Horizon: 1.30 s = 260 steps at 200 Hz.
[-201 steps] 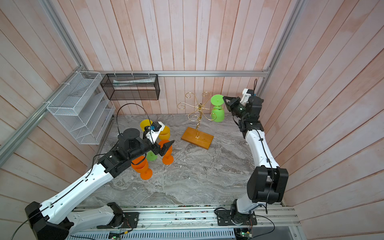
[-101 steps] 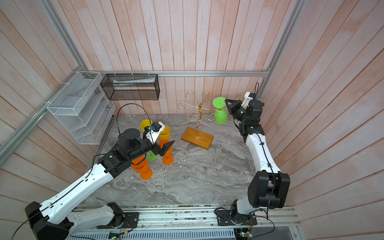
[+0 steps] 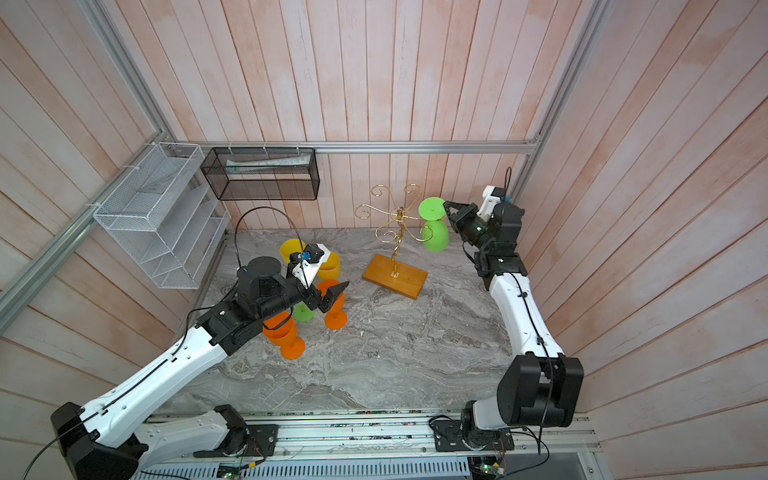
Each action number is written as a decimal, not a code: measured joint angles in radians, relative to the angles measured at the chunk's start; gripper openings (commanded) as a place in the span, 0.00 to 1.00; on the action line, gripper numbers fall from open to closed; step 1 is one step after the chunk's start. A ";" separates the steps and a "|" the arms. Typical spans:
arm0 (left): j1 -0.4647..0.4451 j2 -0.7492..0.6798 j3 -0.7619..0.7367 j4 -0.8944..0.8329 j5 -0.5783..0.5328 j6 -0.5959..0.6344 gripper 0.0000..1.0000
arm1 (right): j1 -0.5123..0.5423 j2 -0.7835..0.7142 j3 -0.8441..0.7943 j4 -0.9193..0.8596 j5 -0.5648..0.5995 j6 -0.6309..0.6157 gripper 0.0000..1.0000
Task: Take the wine glass off the wine glass rack
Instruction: 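Pull the green glass off its hook away from the rack with the right gripper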
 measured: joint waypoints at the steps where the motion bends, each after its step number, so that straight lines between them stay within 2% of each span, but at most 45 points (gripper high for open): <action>1: 0.000 0.000 0.000 0.000 0.000 0.000 1.00 | 0.001 0.001 0.000 0.000 0.000 0.000 0.00; 78: 0.000 0.000 0.000 -0.005 0.000 0.000 1.00 | 0.011 0.116 0.069 0.000 0.029 0.000 0.00; 158: 0.000 0.000 0.000 -0.005 -0.002 0.000 1.00 | -0.079 0.142 0.085 0.088 0.057 0.023 0.00; 224: 0.000 0.002 0.002 -0.005 -0.001 0.000 1.00 | -0.095 0.108 0.059 0.107 0.092 0.026 0.00; 260: 0.000 0.003 0.011 -0.013 -0.001 -0.003 1.00 | -0.100 -0.005 0.007 0.066 0.151 -0.026 0.00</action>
